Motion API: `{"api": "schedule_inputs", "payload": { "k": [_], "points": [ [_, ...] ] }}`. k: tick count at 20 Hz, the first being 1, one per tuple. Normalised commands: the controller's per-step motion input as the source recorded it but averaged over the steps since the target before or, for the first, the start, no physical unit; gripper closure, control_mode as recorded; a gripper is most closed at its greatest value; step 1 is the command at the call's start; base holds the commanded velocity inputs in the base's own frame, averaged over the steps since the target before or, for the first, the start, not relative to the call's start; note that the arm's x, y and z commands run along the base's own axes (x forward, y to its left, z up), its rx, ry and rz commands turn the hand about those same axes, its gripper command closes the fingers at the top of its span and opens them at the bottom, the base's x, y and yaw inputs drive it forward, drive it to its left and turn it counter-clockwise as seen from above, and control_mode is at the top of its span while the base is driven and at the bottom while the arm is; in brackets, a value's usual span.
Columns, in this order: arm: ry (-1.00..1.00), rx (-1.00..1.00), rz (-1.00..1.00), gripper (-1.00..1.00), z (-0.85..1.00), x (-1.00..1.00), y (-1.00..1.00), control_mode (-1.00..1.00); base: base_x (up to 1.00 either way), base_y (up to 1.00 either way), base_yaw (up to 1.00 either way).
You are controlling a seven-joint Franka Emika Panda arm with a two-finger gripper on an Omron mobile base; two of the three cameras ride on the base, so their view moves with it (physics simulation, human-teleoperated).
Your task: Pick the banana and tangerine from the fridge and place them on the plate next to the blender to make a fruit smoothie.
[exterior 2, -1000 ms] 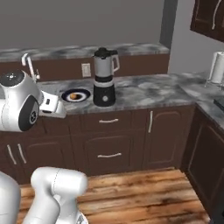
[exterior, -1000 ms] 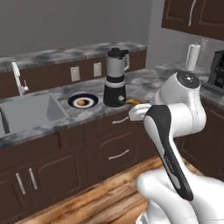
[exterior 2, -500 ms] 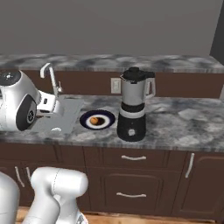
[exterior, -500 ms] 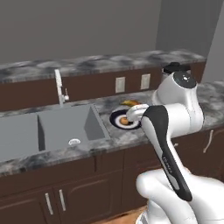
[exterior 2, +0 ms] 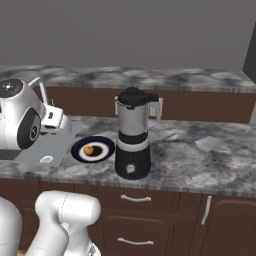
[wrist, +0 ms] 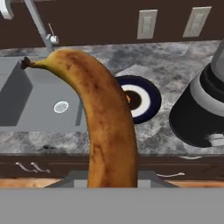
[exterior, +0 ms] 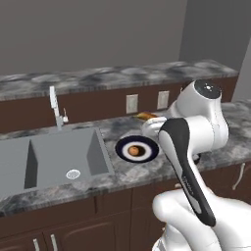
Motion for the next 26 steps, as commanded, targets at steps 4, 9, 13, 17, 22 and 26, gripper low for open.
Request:
{"api": "schedule_inputs", "payload": {
  "k": [4,9,13,17,22,26],
  "points": [
    [0.06,-0.05,-0.01,1.00,-0.18,0.70,0.00,-1.00,0.00,0.00,0.00],
    [0.18,-0.11,-0.01,1.00,-0.68,0.82,0.00,-1.00,0.00,0.00,0.00],
    [0.26,-0.13,0.00,1.00,-0.79,0.91,-0.03,-1.00,0.00,0.00,0.00],
    [0.25,-0.12,0.00,1.00,-0.69,0.95,-0.15,-1.00,0.00,0.00,0.00],
    [0.17,-0.07,-0.01,1.00,-0.38,0.57,-0.07,-1.00,0.00,0.00,0.00],
    [0.03,0.00,0.00,1.00,-0.26,0.01,0.00,-1.00,0.00,0.00,0.00]
  ]
}}
